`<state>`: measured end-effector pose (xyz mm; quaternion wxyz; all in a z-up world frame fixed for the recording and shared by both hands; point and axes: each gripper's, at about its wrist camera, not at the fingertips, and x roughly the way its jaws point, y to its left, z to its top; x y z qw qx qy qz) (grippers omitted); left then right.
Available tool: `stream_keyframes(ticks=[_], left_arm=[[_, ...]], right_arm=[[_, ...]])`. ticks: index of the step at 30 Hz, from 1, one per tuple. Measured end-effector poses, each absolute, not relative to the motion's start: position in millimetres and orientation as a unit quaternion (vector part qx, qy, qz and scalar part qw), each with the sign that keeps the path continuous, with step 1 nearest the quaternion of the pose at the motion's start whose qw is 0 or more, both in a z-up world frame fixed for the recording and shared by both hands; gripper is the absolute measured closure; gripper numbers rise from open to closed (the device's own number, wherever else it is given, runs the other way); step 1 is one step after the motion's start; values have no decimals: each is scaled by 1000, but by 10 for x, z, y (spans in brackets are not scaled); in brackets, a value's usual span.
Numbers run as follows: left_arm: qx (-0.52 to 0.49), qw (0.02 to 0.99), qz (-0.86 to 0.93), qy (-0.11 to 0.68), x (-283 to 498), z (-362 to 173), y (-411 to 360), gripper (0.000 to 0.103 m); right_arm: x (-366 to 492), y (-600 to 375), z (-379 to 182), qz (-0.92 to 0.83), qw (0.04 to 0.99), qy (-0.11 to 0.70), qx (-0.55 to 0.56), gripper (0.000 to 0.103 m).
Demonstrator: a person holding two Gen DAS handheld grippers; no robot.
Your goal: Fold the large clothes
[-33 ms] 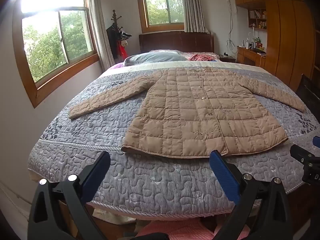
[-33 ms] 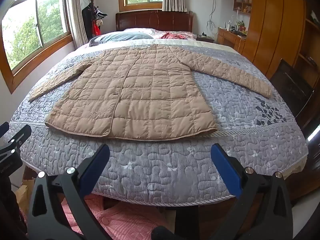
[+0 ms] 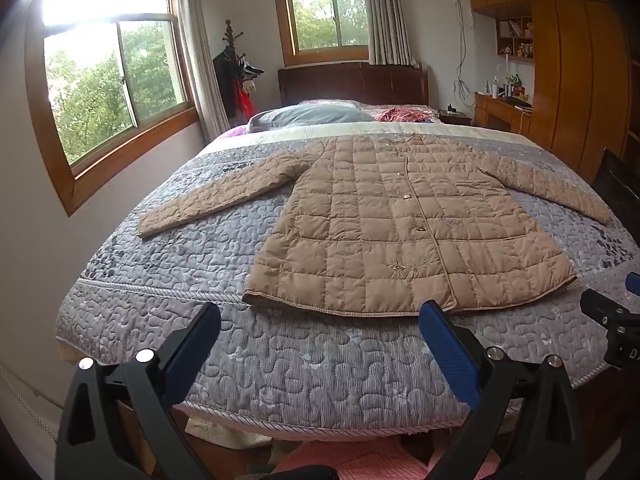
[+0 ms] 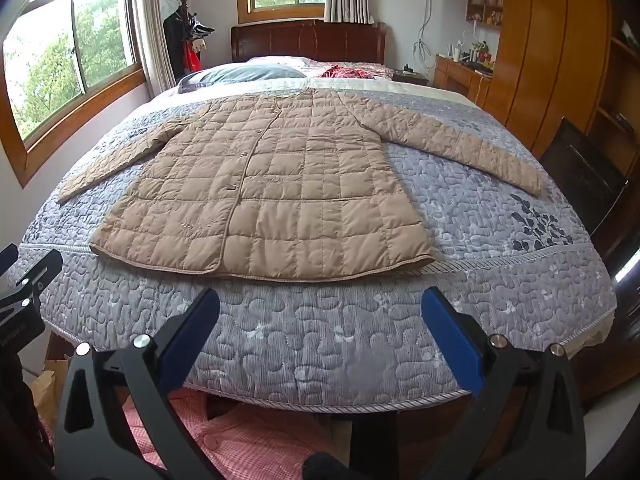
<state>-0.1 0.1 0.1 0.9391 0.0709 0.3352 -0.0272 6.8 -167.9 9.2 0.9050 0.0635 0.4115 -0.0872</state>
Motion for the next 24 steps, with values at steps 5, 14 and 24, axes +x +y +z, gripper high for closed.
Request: stream_keyframes(ticks=[5,14,24], left_arm=[[71,939,-29,336,1,-2,0,4],[71,938,-29,337,0,3,4,4],[72,938,-28,337,0,-2,5,4]], right_arm=[[70,-1670,99,-87,905,412,62,3],[72,-1682,102,-88,905,412,61,3],[74,-1670,109,-89,905,411,61,3]])
